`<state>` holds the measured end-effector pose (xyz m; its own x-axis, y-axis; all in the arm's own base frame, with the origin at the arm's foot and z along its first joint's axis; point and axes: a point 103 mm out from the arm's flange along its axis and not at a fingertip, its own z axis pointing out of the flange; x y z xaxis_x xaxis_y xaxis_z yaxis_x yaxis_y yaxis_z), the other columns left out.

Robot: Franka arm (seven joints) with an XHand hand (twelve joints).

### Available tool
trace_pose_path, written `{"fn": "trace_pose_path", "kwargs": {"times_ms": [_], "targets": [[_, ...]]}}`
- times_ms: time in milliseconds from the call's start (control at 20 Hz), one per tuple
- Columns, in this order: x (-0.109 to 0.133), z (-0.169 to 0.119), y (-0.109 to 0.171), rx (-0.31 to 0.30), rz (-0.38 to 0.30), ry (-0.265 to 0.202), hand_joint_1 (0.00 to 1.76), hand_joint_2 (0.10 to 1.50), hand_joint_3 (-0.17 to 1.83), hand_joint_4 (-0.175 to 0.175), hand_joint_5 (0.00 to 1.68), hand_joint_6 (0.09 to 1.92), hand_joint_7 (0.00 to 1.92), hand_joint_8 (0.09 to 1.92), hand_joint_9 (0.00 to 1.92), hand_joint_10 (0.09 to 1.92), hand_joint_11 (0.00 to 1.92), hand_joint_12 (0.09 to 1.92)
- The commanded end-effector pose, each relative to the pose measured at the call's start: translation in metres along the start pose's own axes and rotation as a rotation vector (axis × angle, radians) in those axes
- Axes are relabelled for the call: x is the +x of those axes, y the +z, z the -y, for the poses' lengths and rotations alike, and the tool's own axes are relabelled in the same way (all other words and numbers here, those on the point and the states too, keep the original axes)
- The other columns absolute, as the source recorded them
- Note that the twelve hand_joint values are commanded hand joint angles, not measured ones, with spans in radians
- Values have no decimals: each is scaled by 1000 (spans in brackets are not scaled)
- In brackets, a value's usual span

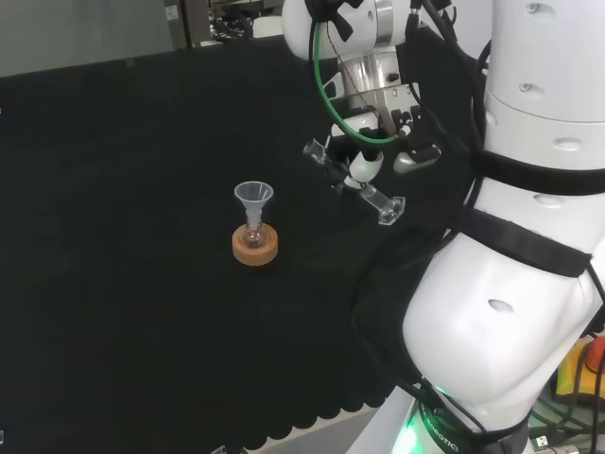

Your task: Pour the water from the graduated cylinder into the round-bottom flask.

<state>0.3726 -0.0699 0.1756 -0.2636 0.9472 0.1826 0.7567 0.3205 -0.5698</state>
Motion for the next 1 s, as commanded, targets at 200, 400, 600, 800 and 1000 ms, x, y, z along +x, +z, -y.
{"fn": "trace_pose_path", "kwargs": {"times_ms": [200,400,600,800,1000], "targets": [[12,5,6,121,75,-27,1259,1119,0,-175,963,1030,991,1015,1392,112,1208,767],[16,5,2,127,85,-40,1258,1119,0,-175,962,1032,990,1016,1391,109,1208,766],[21,2,-1,148,95,-49,1258,1119,0,-175,961,1033,989,1018,1392,106,1208,765],[30,-4,-5,189,125,-51,1258,1120,0,-175,961,1034,988,1019,1393,104,1209,765],[40,-11,-9,231,175,-46,1258,1120,0,-175,960,1035,988,1020,1394,102,1209,764]]}}
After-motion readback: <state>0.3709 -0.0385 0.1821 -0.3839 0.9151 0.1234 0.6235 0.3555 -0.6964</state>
